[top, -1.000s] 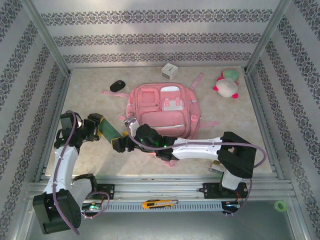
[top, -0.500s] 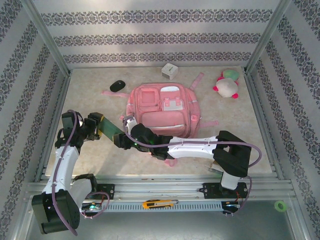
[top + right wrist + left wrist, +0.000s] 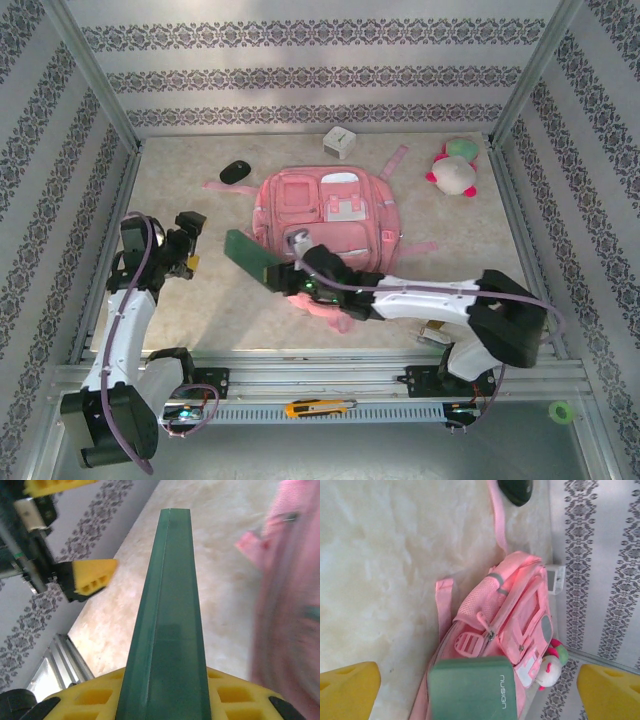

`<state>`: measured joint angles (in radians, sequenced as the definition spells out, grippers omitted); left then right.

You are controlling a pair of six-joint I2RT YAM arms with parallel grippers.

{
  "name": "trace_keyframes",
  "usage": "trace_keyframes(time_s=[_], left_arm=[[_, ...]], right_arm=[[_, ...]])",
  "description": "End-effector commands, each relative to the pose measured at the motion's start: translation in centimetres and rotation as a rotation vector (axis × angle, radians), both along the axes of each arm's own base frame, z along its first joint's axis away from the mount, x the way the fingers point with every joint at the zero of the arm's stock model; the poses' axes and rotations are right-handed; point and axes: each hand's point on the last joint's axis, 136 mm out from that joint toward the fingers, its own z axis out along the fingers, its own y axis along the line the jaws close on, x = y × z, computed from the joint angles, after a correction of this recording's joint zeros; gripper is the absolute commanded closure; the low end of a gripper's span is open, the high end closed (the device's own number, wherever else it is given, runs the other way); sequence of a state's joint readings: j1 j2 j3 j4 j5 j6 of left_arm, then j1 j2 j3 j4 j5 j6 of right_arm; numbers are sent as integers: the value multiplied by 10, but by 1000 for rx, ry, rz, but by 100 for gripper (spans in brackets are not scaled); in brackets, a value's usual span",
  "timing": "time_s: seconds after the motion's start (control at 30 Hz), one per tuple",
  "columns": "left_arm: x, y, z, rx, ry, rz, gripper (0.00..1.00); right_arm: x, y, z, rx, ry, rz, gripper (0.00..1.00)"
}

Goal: Pack the student bag

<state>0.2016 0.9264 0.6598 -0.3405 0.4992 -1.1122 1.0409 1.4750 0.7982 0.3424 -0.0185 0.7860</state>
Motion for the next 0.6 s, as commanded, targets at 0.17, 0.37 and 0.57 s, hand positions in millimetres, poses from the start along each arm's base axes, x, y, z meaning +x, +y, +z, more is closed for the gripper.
trace_keyframes(time_s=[0.17,0.37,0.57], left_arm=[[9,-14,17,422,-54,-241,0],[33,-83,30,747,-237,-589,0],[34,-168,31,1066,-531,-1040,4]], right_arm=[[23,-104,41,170,99,-84,76],[49,-197,61,256,140,-216,76],[59,-264,62,363,200,-306,76]])
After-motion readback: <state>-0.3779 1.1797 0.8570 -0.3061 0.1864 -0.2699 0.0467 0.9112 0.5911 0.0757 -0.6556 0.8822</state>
